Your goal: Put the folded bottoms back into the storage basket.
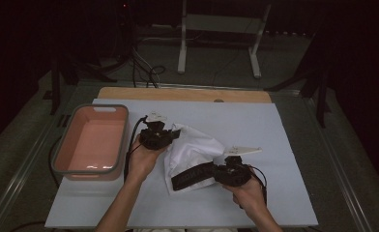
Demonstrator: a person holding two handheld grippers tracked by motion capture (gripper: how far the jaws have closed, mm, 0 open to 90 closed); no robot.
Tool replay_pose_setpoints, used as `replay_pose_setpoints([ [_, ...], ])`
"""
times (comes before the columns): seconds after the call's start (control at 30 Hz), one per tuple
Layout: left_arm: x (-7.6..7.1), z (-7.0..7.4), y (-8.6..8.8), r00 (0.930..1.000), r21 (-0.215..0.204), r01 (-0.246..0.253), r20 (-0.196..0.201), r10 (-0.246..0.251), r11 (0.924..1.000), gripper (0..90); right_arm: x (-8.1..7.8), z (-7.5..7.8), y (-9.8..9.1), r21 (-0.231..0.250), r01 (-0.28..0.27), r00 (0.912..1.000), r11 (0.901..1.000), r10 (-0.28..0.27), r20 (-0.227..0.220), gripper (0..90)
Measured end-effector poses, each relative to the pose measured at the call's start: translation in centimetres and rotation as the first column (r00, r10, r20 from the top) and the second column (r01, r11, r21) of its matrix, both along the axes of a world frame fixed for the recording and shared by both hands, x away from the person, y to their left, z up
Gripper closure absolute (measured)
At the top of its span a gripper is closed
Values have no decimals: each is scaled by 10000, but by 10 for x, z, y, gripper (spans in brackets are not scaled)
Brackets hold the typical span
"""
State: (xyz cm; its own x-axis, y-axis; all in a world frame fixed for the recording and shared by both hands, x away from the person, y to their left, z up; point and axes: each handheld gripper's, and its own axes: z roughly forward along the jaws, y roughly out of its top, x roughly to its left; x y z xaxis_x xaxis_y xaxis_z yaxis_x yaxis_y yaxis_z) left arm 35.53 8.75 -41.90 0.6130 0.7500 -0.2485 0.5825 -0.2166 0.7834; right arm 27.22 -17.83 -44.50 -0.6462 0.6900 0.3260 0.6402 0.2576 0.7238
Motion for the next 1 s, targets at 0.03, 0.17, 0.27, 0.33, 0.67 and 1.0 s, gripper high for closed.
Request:
replay_pose_setpoints([
  [0.03,1,0,0,10000,-15,18,7,-18,10000,848,0,1,1,2,44,10000,10000,-44,-40,788],
  [0.17,3,2,3,10000,-84,16,-78,-17,10000,848,5,1,4,53,82,9999,10000,-82,75,788],
  [0.27,5,2,6,9999,-207,-47,-99,45,9998,849,7,2,6,57,122,9999,9999,-123,83,788],
  [0.33,5,2,7,9999,-232,-76,-107,73,9997,849,8,2,7,63,117,9999,9999,-118,94,788],
  [0.67,8,6,15,9998,-304,-191,-59,189,9994,849,14,2,13,185,121,9999,9998,-123,106,788],
  [1.0,11,11,21,9994,-348,-348,-19,348,9988,849,20,7,21,243,111,9998,9996,-116,175,788],
])
